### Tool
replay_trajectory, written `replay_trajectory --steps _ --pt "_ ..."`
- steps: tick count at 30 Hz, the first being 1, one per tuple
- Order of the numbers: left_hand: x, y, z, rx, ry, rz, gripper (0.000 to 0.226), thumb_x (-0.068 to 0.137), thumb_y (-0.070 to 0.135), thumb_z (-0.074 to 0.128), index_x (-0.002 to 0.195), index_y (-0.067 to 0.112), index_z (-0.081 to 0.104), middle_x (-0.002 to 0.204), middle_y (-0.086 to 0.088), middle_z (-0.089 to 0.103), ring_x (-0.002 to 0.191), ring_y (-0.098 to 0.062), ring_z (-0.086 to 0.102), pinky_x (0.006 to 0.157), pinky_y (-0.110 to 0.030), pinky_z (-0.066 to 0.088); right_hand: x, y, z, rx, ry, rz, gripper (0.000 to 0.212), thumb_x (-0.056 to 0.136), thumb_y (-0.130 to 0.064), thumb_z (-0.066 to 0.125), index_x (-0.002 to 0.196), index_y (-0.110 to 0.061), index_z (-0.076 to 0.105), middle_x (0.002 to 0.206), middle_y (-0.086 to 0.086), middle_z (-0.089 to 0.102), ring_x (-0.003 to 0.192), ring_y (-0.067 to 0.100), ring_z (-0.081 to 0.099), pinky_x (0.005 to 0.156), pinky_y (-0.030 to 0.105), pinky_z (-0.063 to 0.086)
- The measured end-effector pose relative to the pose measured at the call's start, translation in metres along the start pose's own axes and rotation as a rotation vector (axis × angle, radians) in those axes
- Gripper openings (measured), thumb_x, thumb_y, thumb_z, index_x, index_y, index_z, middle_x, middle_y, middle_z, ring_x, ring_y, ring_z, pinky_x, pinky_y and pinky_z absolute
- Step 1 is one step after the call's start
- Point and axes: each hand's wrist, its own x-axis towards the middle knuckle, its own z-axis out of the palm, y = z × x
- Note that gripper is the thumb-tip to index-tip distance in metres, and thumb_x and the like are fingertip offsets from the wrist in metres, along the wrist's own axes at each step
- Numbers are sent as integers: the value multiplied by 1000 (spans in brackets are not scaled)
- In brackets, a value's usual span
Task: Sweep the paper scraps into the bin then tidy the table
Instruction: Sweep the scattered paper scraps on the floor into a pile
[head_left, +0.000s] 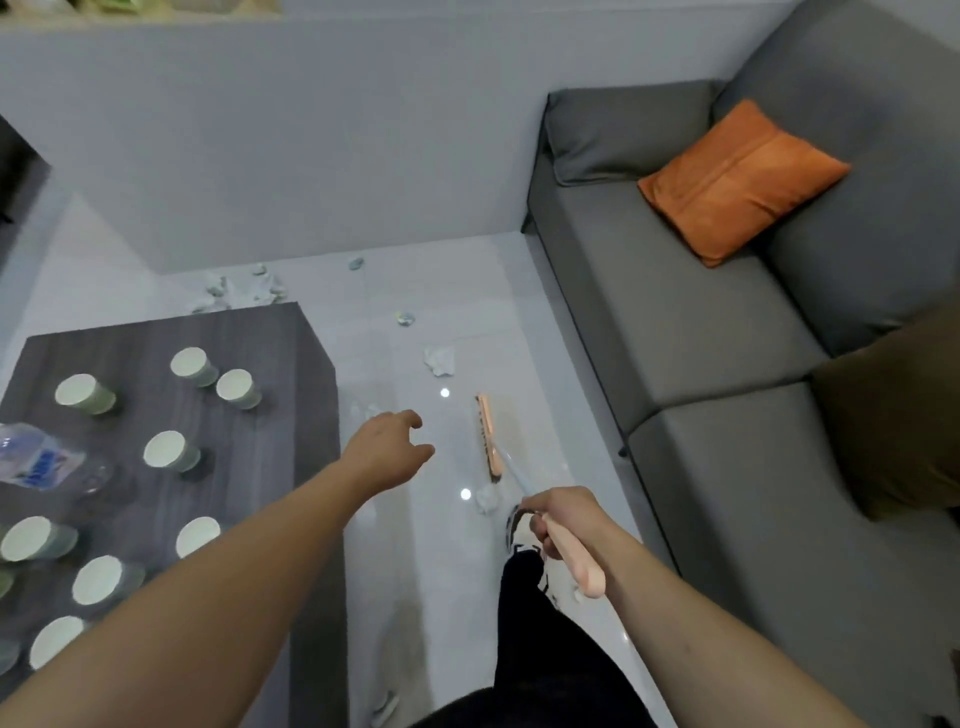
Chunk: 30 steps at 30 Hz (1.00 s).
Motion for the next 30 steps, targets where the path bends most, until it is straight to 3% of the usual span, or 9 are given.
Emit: replay_trajectory --steps 12,25,30 --pt "208 76 -111 22 26 -135 51 89 44 56 134 22 49 130 -6 53 116 -24 52 91 -33 42 142 -262 -32 -220 -78 47 26 80 -15 68 99 2 63 54 9 53 40 17 44 41 22 38" --pt "465 26 -222 -213 11 -345 53 87 41 59 133 19 51 126 -7 56 116 -24 51 85 -31 41 300 -531 79 -499 -115 44 17 86 -12 65 97 0 60 51 9 51 38 18 41 40 21 33" --pt "525 -22 -302 -295 157 -485 49 87 43 60 131 21 53 128 -7 57 116 -24 52 87 -31 41 336 -635 162 -633 -177 15 16 88 -11 63 98 1 59 53 10 52 39 17 42 40 21 33"
